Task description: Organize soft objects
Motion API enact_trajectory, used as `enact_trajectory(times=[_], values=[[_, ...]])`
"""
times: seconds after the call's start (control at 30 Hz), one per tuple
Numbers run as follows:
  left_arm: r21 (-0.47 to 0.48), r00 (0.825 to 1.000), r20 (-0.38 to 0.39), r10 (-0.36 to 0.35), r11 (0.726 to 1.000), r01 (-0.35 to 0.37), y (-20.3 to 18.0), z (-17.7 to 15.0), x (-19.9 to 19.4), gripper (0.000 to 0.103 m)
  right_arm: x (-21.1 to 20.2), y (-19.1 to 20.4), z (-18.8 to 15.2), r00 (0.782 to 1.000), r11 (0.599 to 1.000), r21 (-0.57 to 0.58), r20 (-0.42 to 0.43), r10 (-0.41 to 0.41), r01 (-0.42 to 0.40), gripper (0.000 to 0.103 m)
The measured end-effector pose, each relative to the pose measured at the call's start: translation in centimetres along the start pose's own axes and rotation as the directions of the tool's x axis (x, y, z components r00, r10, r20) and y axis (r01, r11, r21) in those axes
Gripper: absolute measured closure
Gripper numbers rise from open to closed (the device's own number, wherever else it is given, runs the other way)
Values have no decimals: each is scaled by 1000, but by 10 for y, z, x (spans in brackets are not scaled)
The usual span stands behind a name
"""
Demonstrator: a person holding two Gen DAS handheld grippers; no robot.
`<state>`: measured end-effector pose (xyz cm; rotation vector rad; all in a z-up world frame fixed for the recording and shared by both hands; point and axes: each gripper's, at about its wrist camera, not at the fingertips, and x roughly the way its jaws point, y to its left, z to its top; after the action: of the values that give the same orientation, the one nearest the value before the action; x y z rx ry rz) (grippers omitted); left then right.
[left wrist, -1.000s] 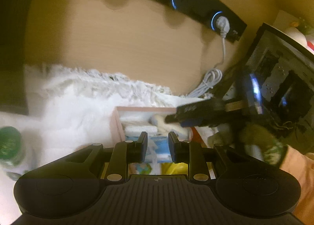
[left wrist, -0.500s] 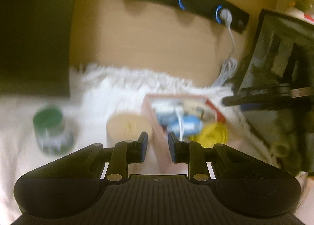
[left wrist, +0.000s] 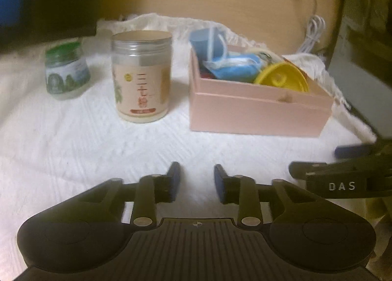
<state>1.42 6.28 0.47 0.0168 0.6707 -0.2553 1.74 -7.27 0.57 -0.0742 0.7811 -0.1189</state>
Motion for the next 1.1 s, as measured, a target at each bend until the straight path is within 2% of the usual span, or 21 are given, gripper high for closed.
enact_trajectory(times=[0.03,0.1,0.17,0.2,0.37,0.47,0.53,1.1], values=[[13,1000,3,15,1000,-15,-5,-1,0,57,1,-1,0,1000,1000,9,-1,-8,8,10],[39,999,1,45,998,-45,-15,-1,2,55,5,-7,1,1000,999,38,-13,-23,24,0],[20,998,-2,61,998,-61,-17,1,4,54,11,-21,0,999,995,100,-12,31,-29,0],[6,998,-1,66,998,-66,-18,1,4,54,12,-24,-1,1000,994,107,-4,28,-27,0],[19,992,-2,127,992,-127,-30,0,8,53,16,-27,1,998,997,60,18,54,-55,0],[-6,988,-5,154,988,-154,-32,2,10,52,17,-29,-7,993,996,41,91,70,-74,0],[-3,986,-2,166,986,-166,-35,2,12,52,16,-29,-9,991,996,41,109,76,-81,0],[-11,986,-1,164,986,-164,-35,2,12,52,16,-28,-9,992,996,50,111,67,-73,0]])
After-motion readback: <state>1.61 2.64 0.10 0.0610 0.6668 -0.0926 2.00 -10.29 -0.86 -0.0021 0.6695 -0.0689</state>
